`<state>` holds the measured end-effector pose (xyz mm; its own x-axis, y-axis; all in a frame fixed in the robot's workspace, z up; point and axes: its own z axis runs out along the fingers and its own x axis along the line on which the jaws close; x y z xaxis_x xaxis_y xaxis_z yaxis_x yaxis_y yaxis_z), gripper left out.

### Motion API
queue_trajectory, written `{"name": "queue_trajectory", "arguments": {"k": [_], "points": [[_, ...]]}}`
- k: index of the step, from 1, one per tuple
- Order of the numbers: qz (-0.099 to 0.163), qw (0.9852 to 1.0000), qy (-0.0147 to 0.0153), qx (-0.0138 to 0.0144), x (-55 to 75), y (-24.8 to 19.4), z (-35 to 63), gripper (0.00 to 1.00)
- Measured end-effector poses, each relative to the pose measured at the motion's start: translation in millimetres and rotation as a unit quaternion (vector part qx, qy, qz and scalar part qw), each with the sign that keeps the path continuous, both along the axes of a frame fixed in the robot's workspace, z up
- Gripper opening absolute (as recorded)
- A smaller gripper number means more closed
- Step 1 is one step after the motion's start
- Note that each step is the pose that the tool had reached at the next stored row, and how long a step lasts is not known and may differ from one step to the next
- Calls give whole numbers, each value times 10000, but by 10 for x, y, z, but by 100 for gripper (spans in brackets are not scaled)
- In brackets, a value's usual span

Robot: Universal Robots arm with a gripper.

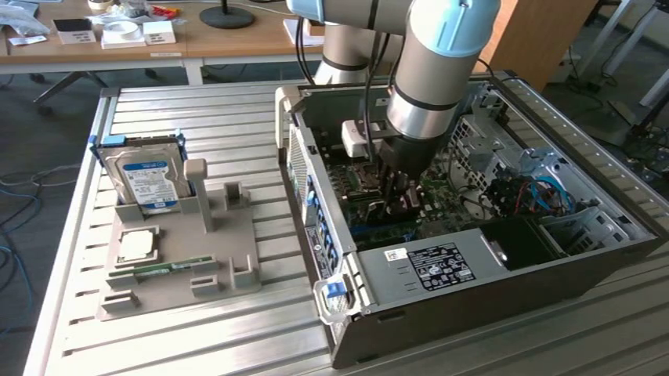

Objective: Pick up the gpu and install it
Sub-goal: 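Insert the gpu into the slot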

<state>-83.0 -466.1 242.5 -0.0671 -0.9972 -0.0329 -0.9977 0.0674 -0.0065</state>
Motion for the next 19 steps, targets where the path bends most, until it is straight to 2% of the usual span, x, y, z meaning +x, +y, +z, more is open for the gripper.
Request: {"name": "queue_trajectory", "arguments": {"k": [13, 19], "points": [[0, 10000, -23, 3, -16, 0, 23, 27], [1, 10000, -24, 1, -18, 0, 24, 27]]}}
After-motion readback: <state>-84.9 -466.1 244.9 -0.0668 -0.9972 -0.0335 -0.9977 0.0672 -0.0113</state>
